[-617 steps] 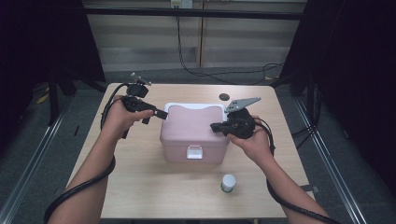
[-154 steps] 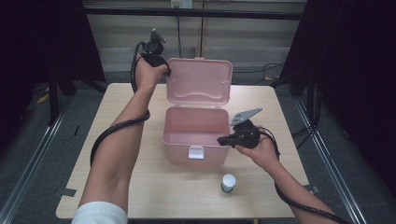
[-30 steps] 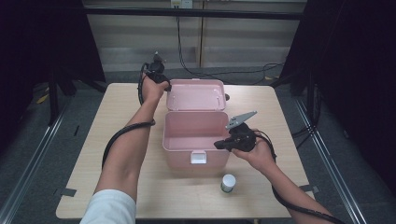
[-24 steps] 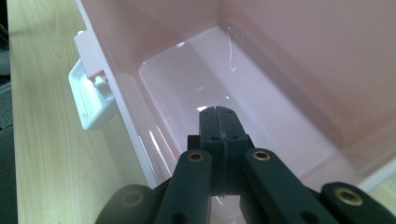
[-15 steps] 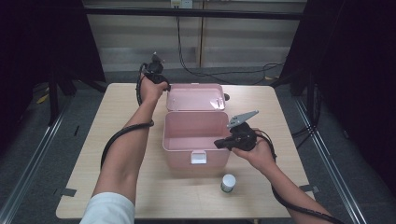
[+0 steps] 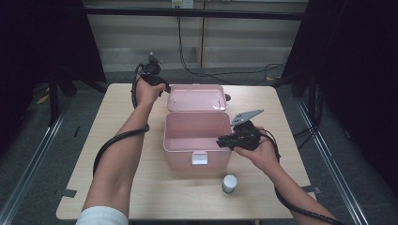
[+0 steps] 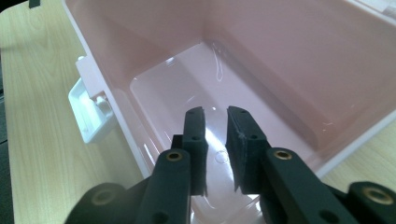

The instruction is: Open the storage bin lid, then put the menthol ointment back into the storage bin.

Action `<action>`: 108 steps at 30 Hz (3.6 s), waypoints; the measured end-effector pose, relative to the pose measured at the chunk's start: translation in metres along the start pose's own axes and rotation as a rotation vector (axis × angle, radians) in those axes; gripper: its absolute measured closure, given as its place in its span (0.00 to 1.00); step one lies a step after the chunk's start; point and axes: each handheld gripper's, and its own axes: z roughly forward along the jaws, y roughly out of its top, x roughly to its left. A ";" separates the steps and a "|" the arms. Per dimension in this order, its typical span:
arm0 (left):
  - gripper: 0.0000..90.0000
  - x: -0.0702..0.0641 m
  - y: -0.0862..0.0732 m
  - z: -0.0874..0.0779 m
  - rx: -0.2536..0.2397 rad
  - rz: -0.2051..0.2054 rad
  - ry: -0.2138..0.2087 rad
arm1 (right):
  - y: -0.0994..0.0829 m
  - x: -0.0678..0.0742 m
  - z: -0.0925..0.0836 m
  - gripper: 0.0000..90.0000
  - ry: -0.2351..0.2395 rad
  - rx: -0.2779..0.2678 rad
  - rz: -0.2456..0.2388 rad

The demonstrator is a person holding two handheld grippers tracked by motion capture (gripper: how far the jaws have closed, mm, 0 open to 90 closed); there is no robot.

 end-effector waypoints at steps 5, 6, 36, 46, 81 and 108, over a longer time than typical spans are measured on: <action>0.60 0.000 -0.009 -0.013 -0.008 0.008 0.001 | 0.002 0.000 -0.007 0.74 -0.024 -0.006 0.011; 0.59 0.001 -0.011 -0.015 -0.008 0.009 0.001 | 0.003 0.000 -0.008 0.72 -0.034 -0.006 0.011; 0.34 0.021 -0.099 -0.061 -0.103 0.055 -0.012 | 0.003 0.016 -0.045 0.43 -0.112 -0.011 0.037; 0.32 0.033 -0.131 -0.059 -0.114 0.061 -0.021 | -0.011 0.010 -0.057 0.41 -0.125 -0.002 0.044; 0.28 0.049 -0.231 -0.023 -0.137 0.113 -0.037 | -0.051 0.008 -0.072 0.37 -0.128 0.030 0.080; 0.15 0.046 -0.262 -0.006 -0.187 0.268 0.048 | -0.065 0.022 -0.054 0.35 -0.086 0.119 0.036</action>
